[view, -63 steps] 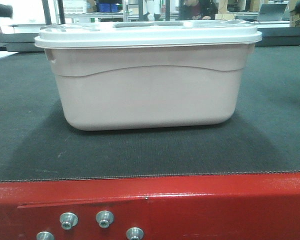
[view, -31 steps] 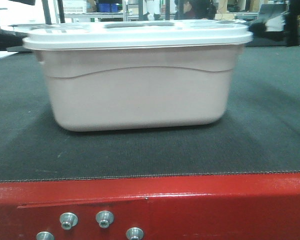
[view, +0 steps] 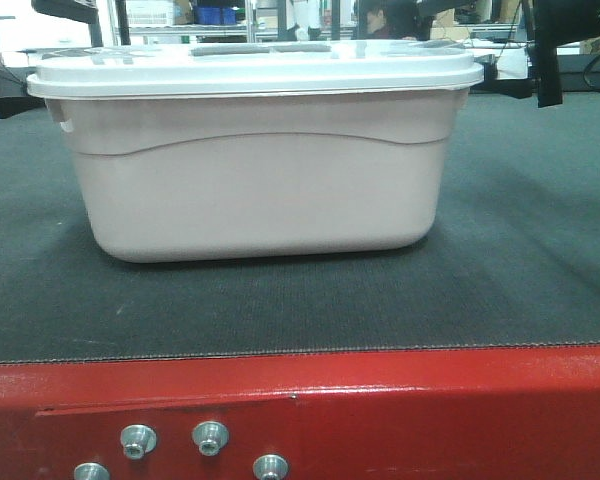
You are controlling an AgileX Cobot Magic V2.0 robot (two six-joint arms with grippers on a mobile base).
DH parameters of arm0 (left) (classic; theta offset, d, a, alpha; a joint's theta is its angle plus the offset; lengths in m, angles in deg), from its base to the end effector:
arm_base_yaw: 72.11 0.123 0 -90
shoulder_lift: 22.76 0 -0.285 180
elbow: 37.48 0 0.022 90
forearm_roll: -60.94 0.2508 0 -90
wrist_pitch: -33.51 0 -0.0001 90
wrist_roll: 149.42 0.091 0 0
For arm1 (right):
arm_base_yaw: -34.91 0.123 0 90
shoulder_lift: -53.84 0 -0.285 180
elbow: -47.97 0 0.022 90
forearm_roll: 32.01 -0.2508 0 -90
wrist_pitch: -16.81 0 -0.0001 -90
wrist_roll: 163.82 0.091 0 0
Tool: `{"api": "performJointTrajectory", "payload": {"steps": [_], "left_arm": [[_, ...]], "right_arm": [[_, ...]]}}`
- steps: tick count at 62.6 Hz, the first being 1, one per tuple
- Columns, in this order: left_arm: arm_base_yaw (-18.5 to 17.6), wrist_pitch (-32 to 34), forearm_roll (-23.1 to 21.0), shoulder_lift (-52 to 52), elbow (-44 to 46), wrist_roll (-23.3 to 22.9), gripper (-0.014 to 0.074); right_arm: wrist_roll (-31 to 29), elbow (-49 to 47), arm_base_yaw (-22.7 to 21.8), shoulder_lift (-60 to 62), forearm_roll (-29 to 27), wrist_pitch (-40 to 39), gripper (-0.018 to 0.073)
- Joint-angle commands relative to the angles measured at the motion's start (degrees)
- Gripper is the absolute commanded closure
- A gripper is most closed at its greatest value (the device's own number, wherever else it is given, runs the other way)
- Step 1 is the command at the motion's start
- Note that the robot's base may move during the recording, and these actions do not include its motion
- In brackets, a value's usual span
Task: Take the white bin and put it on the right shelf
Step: 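Lift the bin off the table with both grippers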
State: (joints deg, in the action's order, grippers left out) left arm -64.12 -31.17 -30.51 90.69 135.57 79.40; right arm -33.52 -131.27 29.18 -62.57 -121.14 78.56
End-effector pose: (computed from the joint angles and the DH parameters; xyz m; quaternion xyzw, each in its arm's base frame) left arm 0.3832 -0.0293 0.2587 -0.0703 0.7703 -0.5715 0.2739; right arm 0.4036 0.0401 0.2626 0.0359 0.7828 0.5468 0.2949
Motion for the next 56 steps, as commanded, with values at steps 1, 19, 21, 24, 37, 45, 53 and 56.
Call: {"api": "performJointTrajectory", "payload": {"steps": [1,19,21,24,37,45,53,56], "left_arm": [[-0.6,-4.0,-4.2,-2.7,1.8,0.4,0.0228],[-0.6,-4.5,-3.7,-2.7,1.8,0.4,0.0247],[-0.6,-4.5,-3.7,-2.7,1.8,0.4,0.0265],[-0.6,-4.5,-3.7,-2.7,1.8,0.4,0.0310],[-0.6,-5.8,-3.7,-2.7,1.8,0.4,0.0561],[-0.6,-6.8,-3.9,-2.7,1.8,0.4,0.0680],[-0.6,-8.4,-6.7,-2.7,1.8,0.4,0.0713],[-0.6,-9.6,-8.5,-2.7,1.8,0.6,0.0713]], "right_arm": [[-0.7,-1.6,0.1,3.0,-4.4,2.6,-0.0003],[-0.7,-1.6,0.1,3.0,-4.4,4.1,0.0223],[-0.7,-1.6,0.1,3.0,-4.4,4.4,0.0263],[-0.7,-1.6,0.1,3.0,-4.4,4.6,0.0325],[-0.7,-1.6,0.1,3.0,-4.4,5.0,0.0462],[-0.7,-1.6,0.1,3.0,-4.7,5.0,0.0470],[-1.9,-1.6,0.1,3.0,-7.1,6.0,0.0470],[-3.4,-1.6,0.1,3.0,-9.0,7.3,0.0470]]}}
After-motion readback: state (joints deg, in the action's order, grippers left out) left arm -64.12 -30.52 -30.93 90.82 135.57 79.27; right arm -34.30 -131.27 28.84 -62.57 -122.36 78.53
